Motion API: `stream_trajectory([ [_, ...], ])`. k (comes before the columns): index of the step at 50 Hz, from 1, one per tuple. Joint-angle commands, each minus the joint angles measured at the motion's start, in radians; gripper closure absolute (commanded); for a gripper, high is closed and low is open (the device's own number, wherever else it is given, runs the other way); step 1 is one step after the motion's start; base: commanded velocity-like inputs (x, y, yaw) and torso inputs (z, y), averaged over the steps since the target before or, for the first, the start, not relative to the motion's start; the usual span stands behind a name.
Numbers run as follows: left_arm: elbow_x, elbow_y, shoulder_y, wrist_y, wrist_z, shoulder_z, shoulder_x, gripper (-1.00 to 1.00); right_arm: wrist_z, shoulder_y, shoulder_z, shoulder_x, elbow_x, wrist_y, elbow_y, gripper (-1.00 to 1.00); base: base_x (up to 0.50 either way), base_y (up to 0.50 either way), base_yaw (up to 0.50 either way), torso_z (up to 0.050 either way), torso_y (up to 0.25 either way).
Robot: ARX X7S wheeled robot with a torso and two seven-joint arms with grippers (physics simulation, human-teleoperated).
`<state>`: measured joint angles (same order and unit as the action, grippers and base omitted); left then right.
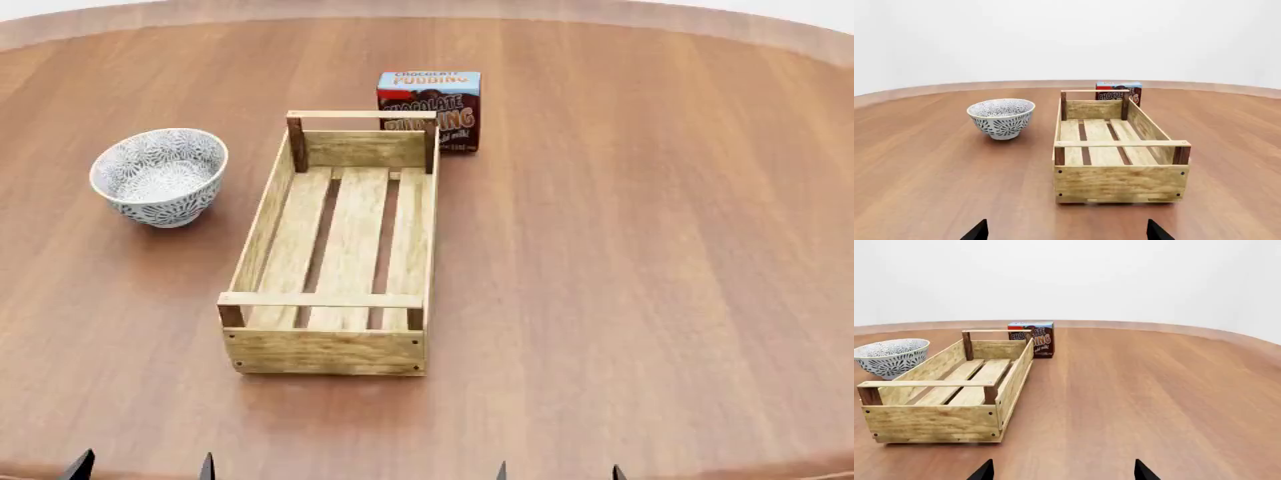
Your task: Pick up the bowl on the left and put it in the tray.
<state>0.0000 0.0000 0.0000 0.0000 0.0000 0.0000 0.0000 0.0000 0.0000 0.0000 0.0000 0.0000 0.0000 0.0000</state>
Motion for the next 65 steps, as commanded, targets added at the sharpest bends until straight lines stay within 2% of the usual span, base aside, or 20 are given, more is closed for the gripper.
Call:
stream_trajectory([
  [1, -0.05, 0.015, -0.005, -0.04, -0.015, 0.009, -0.011, -1.0, 0.022, 0.001, -0.02, 0.016, 0.01, 0.007, -0.001, -1.0, 0.0, 0.0, 0.0, 0.0, 0.0],
  [5, -0.052, 0.025, -0.004, -0.039, -0.042, 0.029, -0.03, -1.0, 0.045, 0.006, -0.033, 0.029, 0.03, 0.016, 0.005, -1.0, 0.0, 0.0, 0.0, 0.0, 0.0],
  [7, 0.011, 0.038, 0.008, 0.012, -0.078, 0.046, -0.049, -1.0, 0.055, 0.006, -0.039, 0.035, 0.032, 0.019, 0.006, -1.0, 0.0, 0.0, 0.0, 0.0, 0.0],
  [8, 0.032, 0.031, 0.0, -0.017, -0.096, 0.051, -0.05, -1.0, 0.059, 0.007, -0.041, 0.037, 0.035, 0.019, 0.007, -1.0, 0.0, 0.0, 0.0, 0.0, 0.0],
  [9, -0.017, 0.005, -0.01, -0.028, -0.075, 0.042, -0.044, -1.0, 0.066, 0.009, -0.041, 0.039, 0.036, 0.022, 0.009, -1.0, 0.0, 0.0, 0.0, 0.0, 0.0],
  [12, 0.029, -0.004, -0.02, -0.017, -0.105, 0.063, -0.054, -1.0, 0.08, 0.011, -0.045, 0.045, 0.041, 0.028, 0.007, -1.0, 0.0, 0.0, 0.0, 0.0, 0.0],
  [21, -0.047, 0.055, -0.002, -0.006, -0.083, 0.074, -0.065, -1.0, 0.136, 0.002, -0.047, 0.051, 0.061, 0.079, -0.109, -1.0, 0.0, 0.0, 0.0, 0.0, 0.0],
  [25, -0.026, 0.217, 0.02, -0.07, -0.094, 0.094, -0.08, -1.0, 0.148, -0.003, -0.067, 0.063, 0.058, 0.166, -0.265, -1.0, 0.0, 0.0, 0.0, 0.0, 0.0],
  [37, -0.044, 0.509, 0.027, -0.218, -0.103, 0.117, -0.108, -1.0, 0.19, 0.016, -0.062, 0.088, 0.116, 0.407, -0.694, -1.0, 0.0, 0.0, 0.0, 0.0, 0.0],
  [50, -0.079, 0.789, 0.006, -0.381, -0.13, 0.097, -0.134, -1.0, 0.241, 0.075, -0.065, 0.124, 0.124, 0.583, -0.941, -1.0, 0.0, 0.0, 0.0, 0.0, 0.0],
  [53, -0.082, 0.792, 0.026, -0.343, -0.132, 0.09, -0.141, -1.0, 0.247, 0.084, -0.062, 0.13, 0.13, 0.607, -0.971, -1.0, 0.0, 0.0, 0.0, 0.0, 0.0],
  [61, -0.113, 0.857, 0.018, -0.38, -0.147, 0.049, -0.157, -1.0, 0.268, 0.11, -0.068, 0.144, 0.142, 0.661, -1.036, -1.0, 0.0, 0.0, 0.0, 0.0, 0.0],
  [65, -0.125, 0.862, 0.016, -0.383, -0.152, 0.035, -0.161, -1.0, 0.338, 0.129, -0.089, 0.191, 0.175, 0.667, -1.047, -1.0, 0.0, 0.0, 0.0, 0.0, 0.0],
])
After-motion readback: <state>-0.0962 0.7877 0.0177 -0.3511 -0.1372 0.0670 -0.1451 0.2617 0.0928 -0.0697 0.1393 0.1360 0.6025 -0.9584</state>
